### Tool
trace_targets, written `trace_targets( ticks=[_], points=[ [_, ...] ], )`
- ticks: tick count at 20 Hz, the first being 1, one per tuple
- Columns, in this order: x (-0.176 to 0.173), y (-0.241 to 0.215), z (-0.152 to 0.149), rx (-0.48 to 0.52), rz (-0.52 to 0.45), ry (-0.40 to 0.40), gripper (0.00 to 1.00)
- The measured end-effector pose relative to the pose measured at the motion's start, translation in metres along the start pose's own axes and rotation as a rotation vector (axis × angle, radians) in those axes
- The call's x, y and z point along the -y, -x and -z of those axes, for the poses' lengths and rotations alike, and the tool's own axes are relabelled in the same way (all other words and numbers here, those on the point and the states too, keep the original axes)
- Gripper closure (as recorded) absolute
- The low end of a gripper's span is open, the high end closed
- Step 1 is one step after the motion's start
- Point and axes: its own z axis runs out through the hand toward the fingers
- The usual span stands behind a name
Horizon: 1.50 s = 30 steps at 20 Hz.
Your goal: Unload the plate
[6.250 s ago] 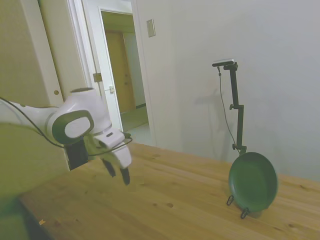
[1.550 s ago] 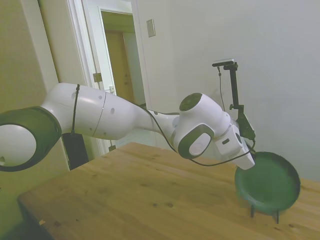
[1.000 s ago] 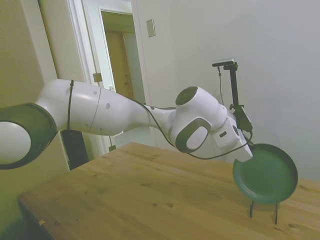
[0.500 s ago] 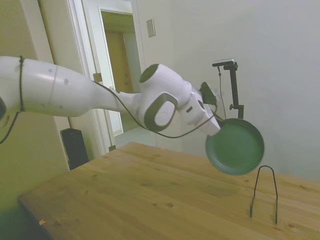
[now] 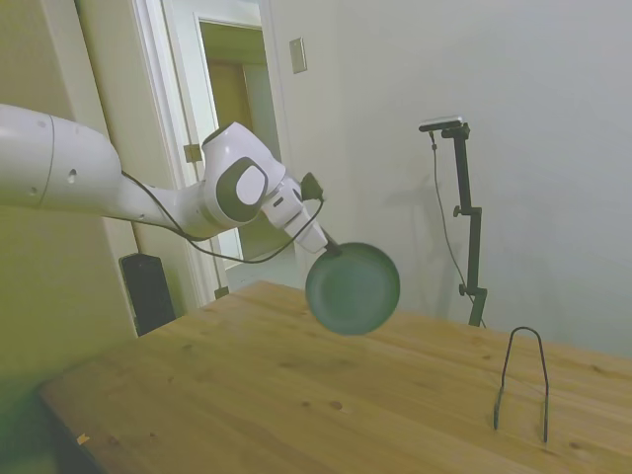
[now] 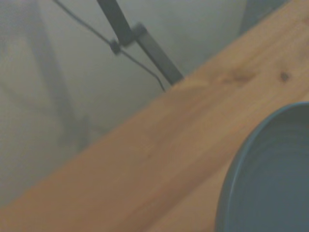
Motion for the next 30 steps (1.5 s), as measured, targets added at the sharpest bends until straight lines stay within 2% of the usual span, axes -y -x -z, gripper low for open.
trace_targets(
  ticks=[6, 10, 14, 18, 19, 30],
  points=[
    [-0.009, 0.01, -0.083, -0.034, 0.035, 0.22, 1.0],
    [-0.018, 0.007, -0.125, -0.053, 0.051, 0.299, 1.0],
    [-0.027, 0.006, -0.149, -0.064, 0.065, 0.361, 1.0],
    [-0.033, 0.002, -0.158, -0.07, 0.067, 0.381, 1.0],
    [-0.033, 0.001, -0.159, -0.072, 0.066, 0.383, 0.0],
    [-0.034, -0.003, -0.161, -0.074, 0.074, 0.383, 0.0]
  ],
)
